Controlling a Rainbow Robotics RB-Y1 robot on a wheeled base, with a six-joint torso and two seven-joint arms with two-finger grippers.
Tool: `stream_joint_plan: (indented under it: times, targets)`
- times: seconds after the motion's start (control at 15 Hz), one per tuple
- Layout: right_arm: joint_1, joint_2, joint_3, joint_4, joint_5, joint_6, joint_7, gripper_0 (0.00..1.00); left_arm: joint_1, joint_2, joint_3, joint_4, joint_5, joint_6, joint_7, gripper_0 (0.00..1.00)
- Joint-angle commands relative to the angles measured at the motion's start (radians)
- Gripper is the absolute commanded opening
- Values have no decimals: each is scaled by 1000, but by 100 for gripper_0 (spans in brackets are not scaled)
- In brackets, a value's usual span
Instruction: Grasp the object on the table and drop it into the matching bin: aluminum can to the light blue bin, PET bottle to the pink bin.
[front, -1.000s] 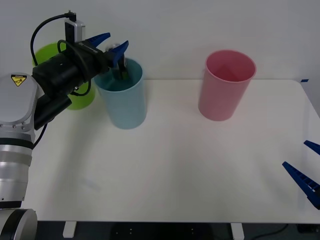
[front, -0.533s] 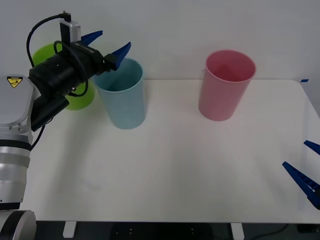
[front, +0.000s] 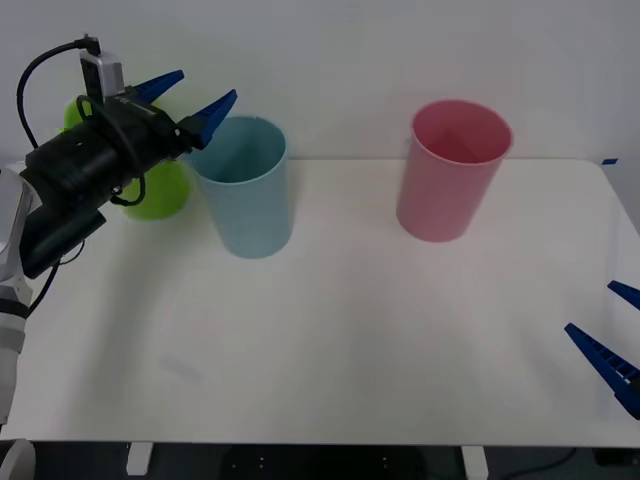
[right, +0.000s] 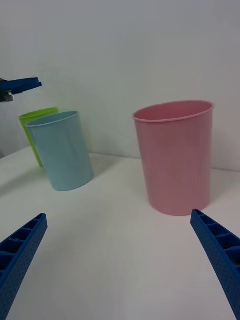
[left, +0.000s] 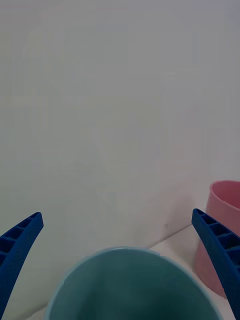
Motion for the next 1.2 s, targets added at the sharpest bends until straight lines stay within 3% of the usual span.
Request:
stream_joint_plan:
  times: [0.07, 0.4, 0.93, 1.2]
  targets:
    - [0, 0, 0, 0, 0, 0, 0, 100, 47, 40, 0, -2, 105, -19, -76, 100]
    - [0, 0, 0, 0, 0, 0, 0, 100, 187, 72, 23, -118, 192, -32, -116, 100]
    - [0, 0, 0, 0, 0, 0, 0, 100, 434, 72, 170, -288, 232, -158, -162, 100]
    - [0, 0, 0, 0, 0, 0, 0, 100, 569, 72, 298, -351, 261, -242, -246, 100]
